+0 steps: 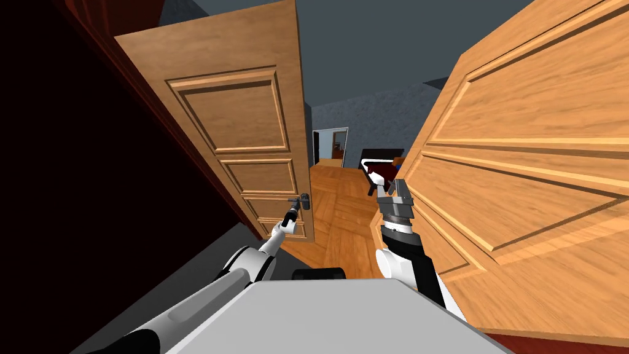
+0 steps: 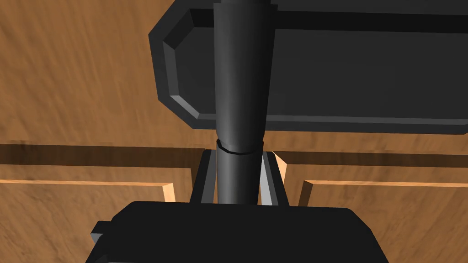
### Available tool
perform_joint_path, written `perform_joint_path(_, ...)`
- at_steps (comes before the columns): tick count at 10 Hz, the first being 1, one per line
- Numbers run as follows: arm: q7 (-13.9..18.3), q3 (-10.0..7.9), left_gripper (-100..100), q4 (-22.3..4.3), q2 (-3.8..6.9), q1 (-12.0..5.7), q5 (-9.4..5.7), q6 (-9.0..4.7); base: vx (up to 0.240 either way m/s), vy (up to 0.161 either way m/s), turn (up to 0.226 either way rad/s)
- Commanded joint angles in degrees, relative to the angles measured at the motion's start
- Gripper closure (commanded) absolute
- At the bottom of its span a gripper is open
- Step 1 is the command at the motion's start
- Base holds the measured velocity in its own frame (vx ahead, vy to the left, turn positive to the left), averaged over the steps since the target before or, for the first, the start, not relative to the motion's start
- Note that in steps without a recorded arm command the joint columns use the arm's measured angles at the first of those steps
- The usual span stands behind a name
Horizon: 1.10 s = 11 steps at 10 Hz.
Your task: Push the door open
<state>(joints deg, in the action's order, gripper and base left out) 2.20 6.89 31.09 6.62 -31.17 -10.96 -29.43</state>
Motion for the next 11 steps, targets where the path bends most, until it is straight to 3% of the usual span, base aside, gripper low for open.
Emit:
perform_joint_path(1,-0.54,-1.72,100,-0.02,1.25,0.02,-0.53,-0.18,0.180,-0.217,0.097)
perform_joint_path(2,-0.54,-1.72,100,0.79,1.25,0.02,-0.53,-0.18,0.115,-0.126,0.077)
perform_joint_path(3,-0.54,-1.72,100,-0.02,1.25,0.02,-0.53,-0.18,0.044,-0.024,0.001)
perform_joint_path(6,-1.26,-3.80,100,-0.32,2.13,0.11,-1.21,-0.14,0.112,-0.114,0.049)
perform_joint_path(7,-1.26,-3.80,100,1.15,2.13,0.11,-1.21,-0.14,0.113,-0.129,0.097)
perform_joint_path(8,-1.59,-4.72,100,-0.45,2.51,0.15,-1.51,-0.13,0.148,-0.139,0.048)
perform_joint_path(11,-1.96,-5.81,100,-0.61,2.95,0.19,-1.86,-0.11,0.158,-0.143,0.073)
